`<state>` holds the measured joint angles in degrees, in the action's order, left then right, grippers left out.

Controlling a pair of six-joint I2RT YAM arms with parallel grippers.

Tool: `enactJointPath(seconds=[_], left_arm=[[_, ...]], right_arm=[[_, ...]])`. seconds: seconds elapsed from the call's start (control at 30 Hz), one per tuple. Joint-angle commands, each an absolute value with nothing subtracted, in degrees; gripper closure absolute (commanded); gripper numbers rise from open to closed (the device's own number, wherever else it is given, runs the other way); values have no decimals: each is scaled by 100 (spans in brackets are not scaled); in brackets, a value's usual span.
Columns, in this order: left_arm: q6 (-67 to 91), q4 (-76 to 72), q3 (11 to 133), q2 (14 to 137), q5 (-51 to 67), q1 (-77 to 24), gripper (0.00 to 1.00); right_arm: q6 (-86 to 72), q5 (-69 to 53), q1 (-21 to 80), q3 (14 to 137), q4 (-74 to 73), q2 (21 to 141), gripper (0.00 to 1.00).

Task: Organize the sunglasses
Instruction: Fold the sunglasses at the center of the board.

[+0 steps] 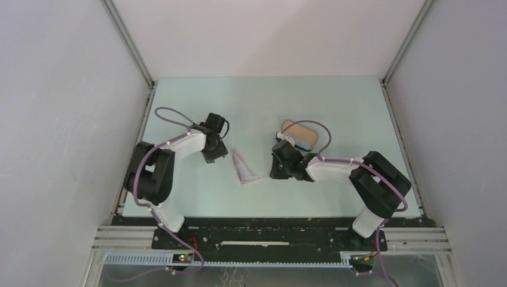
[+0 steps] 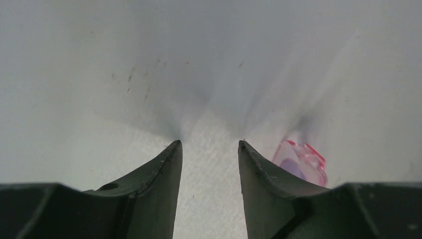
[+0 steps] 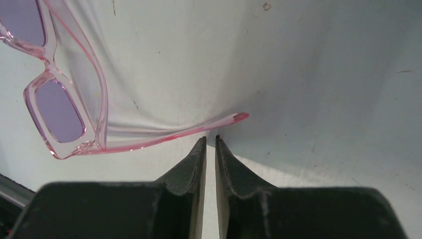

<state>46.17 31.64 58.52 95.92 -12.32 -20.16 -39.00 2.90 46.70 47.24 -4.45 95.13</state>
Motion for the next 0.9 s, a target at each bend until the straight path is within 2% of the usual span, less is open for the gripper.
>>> enactJointPath(seconds=[0.0,0.2,0.87], left_arm=[[4409,3007,6420,10141,-1253,-2009,50],[4166,3176,7001,10629,-975,-2174,52],[4127,3204,7462,11012,-544,-2776,53]], right_arm=[[-3686,701,4699,4944,-472,9663,81],[-3608,728,4676,5107,-527,9802,81],[-3630,634,4646,5431,-580,10133,82]])
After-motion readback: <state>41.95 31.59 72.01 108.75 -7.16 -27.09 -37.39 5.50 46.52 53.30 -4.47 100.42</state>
